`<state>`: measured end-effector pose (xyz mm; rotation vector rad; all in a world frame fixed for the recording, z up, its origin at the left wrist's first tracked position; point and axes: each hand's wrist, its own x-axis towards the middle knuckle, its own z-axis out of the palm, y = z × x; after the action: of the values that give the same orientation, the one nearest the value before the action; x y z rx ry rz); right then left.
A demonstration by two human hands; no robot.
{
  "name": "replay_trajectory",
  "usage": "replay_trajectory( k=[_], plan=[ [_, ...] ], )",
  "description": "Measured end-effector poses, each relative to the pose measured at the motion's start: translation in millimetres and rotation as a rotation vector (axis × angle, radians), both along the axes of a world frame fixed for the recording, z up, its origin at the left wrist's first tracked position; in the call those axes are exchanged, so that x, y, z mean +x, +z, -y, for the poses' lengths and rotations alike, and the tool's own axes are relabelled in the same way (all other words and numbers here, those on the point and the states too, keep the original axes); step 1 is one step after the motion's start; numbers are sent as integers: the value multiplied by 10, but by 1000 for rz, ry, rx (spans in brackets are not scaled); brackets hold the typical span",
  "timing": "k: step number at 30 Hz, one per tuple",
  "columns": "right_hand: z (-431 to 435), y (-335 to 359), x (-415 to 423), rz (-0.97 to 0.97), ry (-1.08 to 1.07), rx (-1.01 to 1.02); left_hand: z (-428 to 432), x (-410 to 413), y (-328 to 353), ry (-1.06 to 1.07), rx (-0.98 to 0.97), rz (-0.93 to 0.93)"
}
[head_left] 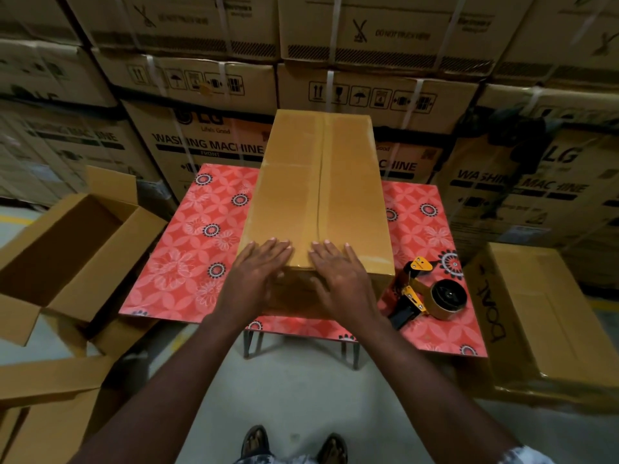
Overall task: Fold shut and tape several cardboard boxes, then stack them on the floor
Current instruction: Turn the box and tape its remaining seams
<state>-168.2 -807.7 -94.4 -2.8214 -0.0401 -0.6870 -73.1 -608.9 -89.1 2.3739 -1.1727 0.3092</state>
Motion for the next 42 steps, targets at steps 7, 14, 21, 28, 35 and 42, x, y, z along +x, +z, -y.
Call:
replay_trajectory(
  k=[7,14,21,28,35,42],
  plan=[
    [-206,159,205,-29,-5,103,-115,132,39,39,22,-56],
    [-191,36,94,-8,33,10,-268,212,-55,-77,-22,-102],
    [-535,211,411,-56,71,123,-470,265,-46,78,-141,-224],
    [-520,78,329,-10,95,42,-504,174,-131,49,-271,-332],
    [-825,235,552,-156,78,192,-361,-122,-125,307,-537,-587],
    [-883,108,517,-77,35,157,-66,-381,-168,468,-606,-616]
  ],
)
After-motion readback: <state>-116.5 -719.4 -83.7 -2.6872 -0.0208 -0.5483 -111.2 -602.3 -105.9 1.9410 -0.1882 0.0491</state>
